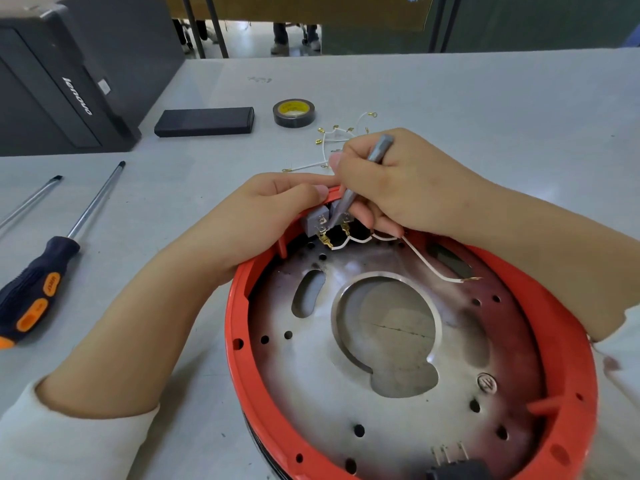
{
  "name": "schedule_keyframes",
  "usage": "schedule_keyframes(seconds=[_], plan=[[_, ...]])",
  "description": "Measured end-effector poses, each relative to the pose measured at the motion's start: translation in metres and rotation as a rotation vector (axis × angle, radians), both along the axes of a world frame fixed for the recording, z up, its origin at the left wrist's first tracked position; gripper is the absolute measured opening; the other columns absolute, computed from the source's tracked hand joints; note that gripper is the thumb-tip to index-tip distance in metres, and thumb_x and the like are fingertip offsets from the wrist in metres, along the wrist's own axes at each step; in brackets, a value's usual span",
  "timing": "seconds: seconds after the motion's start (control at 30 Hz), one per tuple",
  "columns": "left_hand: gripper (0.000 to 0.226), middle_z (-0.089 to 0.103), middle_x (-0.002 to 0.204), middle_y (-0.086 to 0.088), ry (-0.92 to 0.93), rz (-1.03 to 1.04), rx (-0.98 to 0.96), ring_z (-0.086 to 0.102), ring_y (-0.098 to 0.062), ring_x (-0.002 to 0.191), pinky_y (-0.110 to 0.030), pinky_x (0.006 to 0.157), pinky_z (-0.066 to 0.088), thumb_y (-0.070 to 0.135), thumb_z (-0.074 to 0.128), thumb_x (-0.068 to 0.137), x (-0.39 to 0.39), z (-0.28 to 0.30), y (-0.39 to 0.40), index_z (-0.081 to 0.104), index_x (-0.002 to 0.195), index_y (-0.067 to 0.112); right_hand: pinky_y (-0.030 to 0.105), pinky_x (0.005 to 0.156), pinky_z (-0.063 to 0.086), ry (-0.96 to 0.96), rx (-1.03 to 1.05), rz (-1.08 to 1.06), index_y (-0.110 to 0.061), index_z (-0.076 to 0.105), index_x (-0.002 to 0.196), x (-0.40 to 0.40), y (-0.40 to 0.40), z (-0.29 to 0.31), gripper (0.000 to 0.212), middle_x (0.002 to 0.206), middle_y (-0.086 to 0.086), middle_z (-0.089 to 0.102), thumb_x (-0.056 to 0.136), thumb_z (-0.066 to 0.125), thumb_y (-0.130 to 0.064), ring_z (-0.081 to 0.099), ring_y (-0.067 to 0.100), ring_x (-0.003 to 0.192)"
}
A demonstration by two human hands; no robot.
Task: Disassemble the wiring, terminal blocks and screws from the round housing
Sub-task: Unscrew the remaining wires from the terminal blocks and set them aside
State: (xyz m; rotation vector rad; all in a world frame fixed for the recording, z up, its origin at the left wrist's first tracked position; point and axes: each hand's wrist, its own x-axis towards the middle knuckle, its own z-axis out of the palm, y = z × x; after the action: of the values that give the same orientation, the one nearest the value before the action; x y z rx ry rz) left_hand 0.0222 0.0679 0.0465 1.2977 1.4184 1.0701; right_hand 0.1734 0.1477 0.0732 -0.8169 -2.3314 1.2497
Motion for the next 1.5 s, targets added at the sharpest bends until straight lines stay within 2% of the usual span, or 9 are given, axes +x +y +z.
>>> schedule_keyframes(seconds=[0.13,0.2,0.43,0.6,0.77,0.97,1.17,1.33,1.5], plan=[[0.041,0.076,0.084,0.006,0.005,-0.019,0.037,0.069,0.000,0.080,-0.008,0.069,0.048,0.009,0.041,0.100,0.001,0.001,-0.001,0.076,0.082,0.020,0.018,0.033,0.031,-0.183,0.146,0.003,-0.010,0.046,0.056,-0.016,0.000,0.006,0.039,0.035,-0.001,0.048,0.093,0.043,-0.021,0.036,0.008,0.025],[0.047,0.075,0.077,0.010,0.015,-0.029,0.047,0.068,0.002,0.074,-0.007,0.066,0.048,0.011,0.041,0.101,0.001,0.001,-0.001,0.077,0.072,0.023,0.015,0.034,0.030,-0.179,0.195,0.008,-0.010,0.046,0.054,-0.019,-0.002,0.006,0.041,0.035,-0.001,0.048,0.093,0.044,-0.021,0.038,0.008,0.026],[0.029,0.075,0.094,0.009,0.077,0.015,0.036,0.067,0.002,0.089,-0.004,0.072,0.045,0.010,0.045,0.099,-0.001,0.000,0.000,0.073,0.100,0.018,0.014,0.036,0.029,0.072,0.096,-0.031,-0.010,0.044,0.065,-0.004,-0.002,-0.003,0.038,0.041,-0.002,0.049,0.100,0.046,-0.024,0.036,0.007,0.029],[0.030,0.075,0.091,0.011,0.082,0.014,0.046,0.067,0.003,0.087,-0.004,0.074,0.045,0.013,0.045,0.100,0.000,0.001,-0.001,0.073,0.094,0.023,0.010,0.038,0.030,0.048,0.133,-0.019,-0.002,0.045,0.068,-0.004,-0.005,-0.004,0.039,0.043,0.001,0.050,0.100,0.048,-0.024,0.038,0.007,0.031],[0.027,0.075,0.092,0.016,0.067,0.020,0.033,0.067,0.007,0.087,-0.001,0.068,0.044,0.014,0.048,0.099,0.001,0.003,-0.003,0.072,0.100,0.028,0.017,0.035,0.030,0.083,0.037,-0.021,-0.013,0.044,0.065,0.009,-0.006,0.005,0.038,0.046,0.002,0.054,0.096,0.055,-0.030,0.037,0.011,0.031],[0.027,0.073,0.108,0.008,0.012,-0.054,-0.048,0.067,-0.006,0.103,-0.016,0.090,0.050,0.018,0.046,0.100,-0.002,0.004,-0.004,0.067,0.117,0.021,0.017,0.034,0.031,0.155,-0.017,-0.156,-0.013,0.051,0.066,0.028,-0.013,0.000,0.031,0.051,0.003,0.060,0.089,0.066,-0.027,0.039,0.010,0.031],[0.028,0.072,0.112,0.006,-0.012,-0.053,-0.060,0.067,-0.010,0.106,-0.030,0.099,0.049,0.018,0.045,0.100,0.000,0.005,-0.007,0.066,0.119,0.021,0.020,0.036,0.030,0.279,-0.138,-0.129,-0.016,0.054,0.069,0.032,-0.013,0.001,0.024,0.053,0.004,0.059,0.085,0.070,-0.022,0.038,0.015,0.033],[0.022,0.072,0.109,0.011,0.072,0.044,0.078,0.064,-0.003,0.107,-0.028,0.102,0.045,0.018,0.054,0.096,0.003,0.005,-0.007,0.071,0.110,0.022,0.013,0.037,0.028,0.407,-0.250,-0.067,-0.019,0.055,0.063,0.038,-0.012,0.003,0.023,0.053,0.002,0.058,0.079,0.072,-0.021,0.040,0.012,0.034],[0.034,0.072,0.106,0.016,0.054,0.003,0.056,0.064,-0.001,0.105,-0.031,0.101,0.043,0.041,0.059,0.084,0.004,0.006,-0.009,0.074,0.102,0.016,0.012,0.037,0.029,0.429,-0.267,-0.069,-0.015,0.052,0.066,0.038,-0.012,0.002,0.024,0.052,0.000,0.057,0.079,0.071,-0.022,0.040,0.012,0.034]])
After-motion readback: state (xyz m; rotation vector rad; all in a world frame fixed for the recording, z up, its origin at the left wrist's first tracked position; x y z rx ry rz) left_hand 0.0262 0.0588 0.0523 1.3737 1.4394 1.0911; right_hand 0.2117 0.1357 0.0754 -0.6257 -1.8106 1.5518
